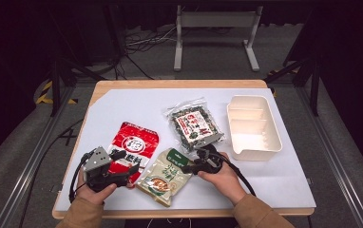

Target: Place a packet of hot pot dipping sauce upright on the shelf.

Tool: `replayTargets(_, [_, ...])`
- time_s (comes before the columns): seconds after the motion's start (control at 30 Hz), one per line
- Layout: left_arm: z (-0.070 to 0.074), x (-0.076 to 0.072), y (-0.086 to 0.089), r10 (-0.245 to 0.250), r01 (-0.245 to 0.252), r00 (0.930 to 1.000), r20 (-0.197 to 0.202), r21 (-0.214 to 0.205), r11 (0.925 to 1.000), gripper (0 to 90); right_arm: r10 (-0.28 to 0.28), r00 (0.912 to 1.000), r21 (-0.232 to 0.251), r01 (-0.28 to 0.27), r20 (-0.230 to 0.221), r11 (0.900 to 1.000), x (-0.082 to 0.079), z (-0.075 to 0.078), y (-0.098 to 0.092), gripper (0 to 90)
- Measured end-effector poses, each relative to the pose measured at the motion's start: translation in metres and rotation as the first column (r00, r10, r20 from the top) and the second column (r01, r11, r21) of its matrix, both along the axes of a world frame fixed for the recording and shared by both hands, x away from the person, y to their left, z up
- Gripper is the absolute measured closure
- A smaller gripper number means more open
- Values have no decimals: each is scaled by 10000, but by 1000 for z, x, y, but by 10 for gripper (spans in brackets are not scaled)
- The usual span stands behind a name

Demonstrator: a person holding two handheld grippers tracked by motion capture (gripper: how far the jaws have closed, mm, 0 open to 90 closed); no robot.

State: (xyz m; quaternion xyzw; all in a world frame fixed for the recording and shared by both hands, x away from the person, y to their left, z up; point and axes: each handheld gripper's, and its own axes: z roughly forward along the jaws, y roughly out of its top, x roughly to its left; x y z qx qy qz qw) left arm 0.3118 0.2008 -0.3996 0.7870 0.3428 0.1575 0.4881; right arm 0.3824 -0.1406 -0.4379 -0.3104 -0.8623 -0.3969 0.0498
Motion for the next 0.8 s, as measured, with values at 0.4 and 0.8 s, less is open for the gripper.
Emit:
replayTargets(0.4, [0,2,1,16,-16,10000,-16,-4,10000,293,476,9970,-384,-453,604,9982,-3,5,4,894])
replayTargets(0.8, [0,3,4,189,-189,9998,6,-63,9998,293,788,9937,-212,-773,798,9968,-12,33,5,897])
